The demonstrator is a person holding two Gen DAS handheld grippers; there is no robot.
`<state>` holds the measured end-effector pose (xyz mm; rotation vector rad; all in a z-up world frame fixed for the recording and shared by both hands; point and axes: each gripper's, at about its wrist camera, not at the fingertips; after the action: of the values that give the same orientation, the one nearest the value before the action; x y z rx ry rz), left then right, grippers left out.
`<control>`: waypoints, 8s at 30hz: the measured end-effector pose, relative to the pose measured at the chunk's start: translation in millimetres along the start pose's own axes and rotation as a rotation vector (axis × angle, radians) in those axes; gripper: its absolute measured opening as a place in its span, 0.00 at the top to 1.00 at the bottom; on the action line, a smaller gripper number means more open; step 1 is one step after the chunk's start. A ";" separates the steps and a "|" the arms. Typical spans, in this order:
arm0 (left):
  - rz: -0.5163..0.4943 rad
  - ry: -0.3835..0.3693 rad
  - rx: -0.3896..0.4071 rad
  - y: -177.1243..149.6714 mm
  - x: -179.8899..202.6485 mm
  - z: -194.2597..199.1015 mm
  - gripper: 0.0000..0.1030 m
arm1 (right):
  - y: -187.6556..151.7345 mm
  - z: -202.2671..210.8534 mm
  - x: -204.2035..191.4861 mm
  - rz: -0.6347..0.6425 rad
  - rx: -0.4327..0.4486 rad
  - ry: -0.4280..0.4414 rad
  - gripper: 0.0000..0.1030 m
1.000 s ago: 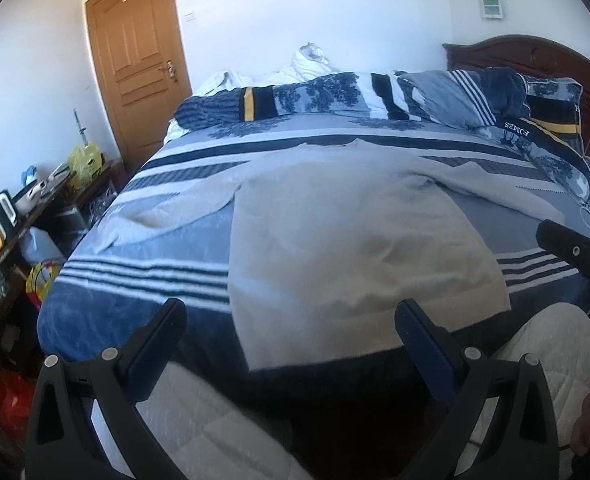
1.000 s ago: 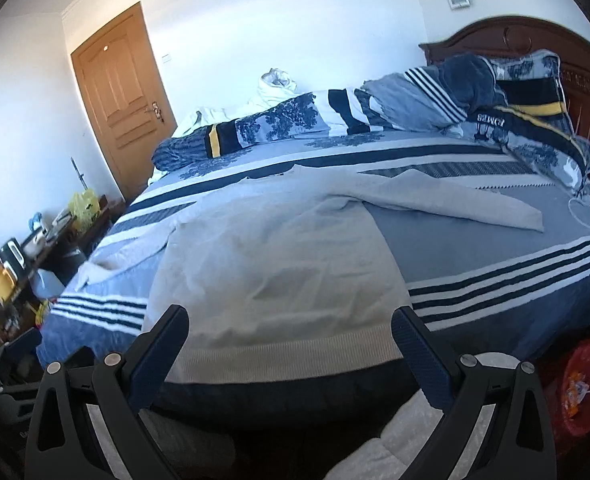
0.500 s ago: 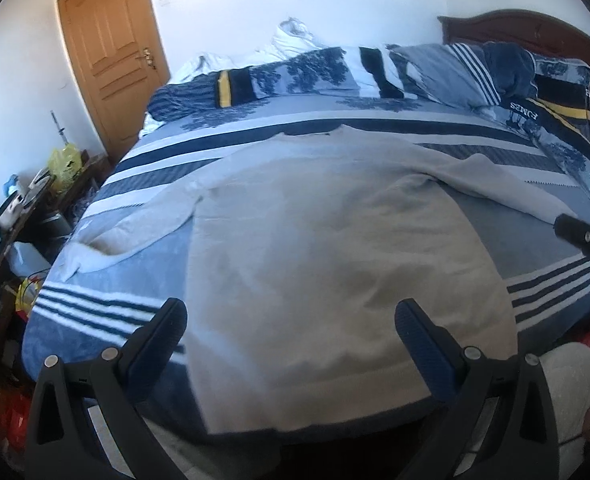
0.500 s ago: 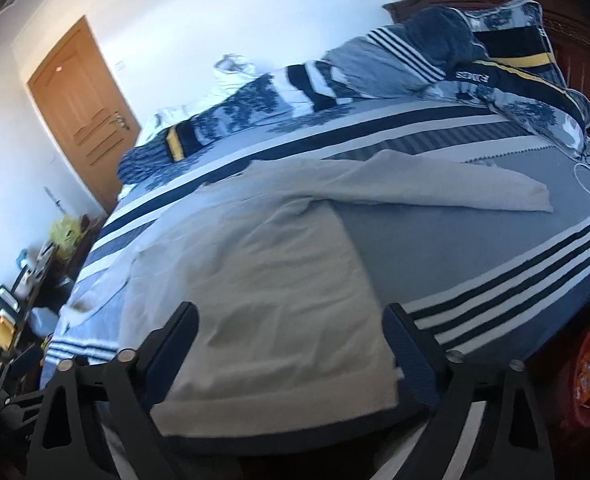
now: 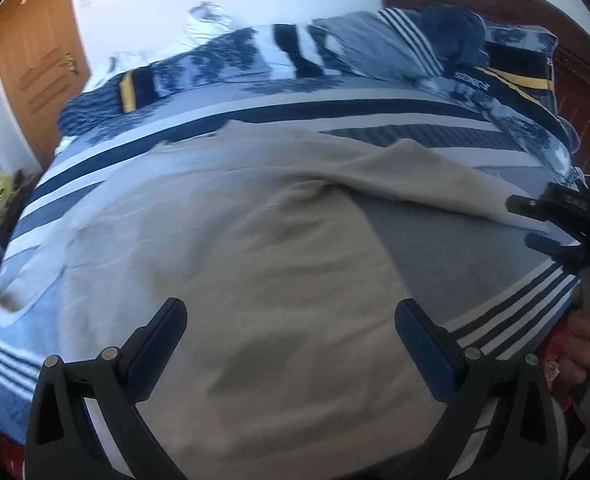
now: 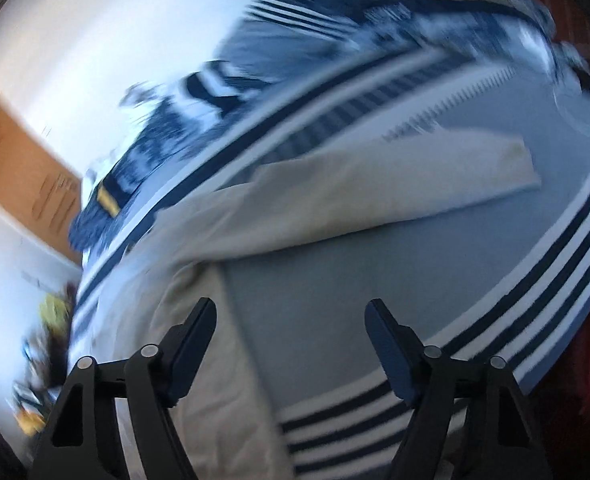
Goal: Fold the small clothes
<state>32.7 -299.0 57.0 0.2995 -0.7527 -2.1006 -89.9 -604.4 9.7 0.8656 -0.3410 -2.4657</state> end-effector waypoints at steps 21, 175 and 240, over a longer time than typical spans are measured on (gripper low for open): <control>0.112 -0.023 -0.073 1.9 -27.4 -44.9 0.00 | 100.1 -42.1 109.0 -0.330 0.134 -0.081 0.96; 0.493 -0.044 -0.305 -101.8 -202.1 -35.5 0.72 | -133.2 -124.3 -182.7 0.280 -0.499 0.282 0.57; 1.054 0.227 0.053 -137.1 -523.5 93.0 0.32 | -274.5 5.2 -395.8 0.853 -0.100 0.160 0.15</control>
<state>214.5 217.4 16.4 0.1139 -0.6247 -1.0339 70.3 -161.5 110.8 0.6753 -0.4164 -1.6023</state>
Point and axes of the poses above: each gripper's, at about its wrist camera, not at the fingertips, and z roughly against the way its jaws point, x to its right, y to its top, and after that the axes turned 9 degrees about -y, right-handed
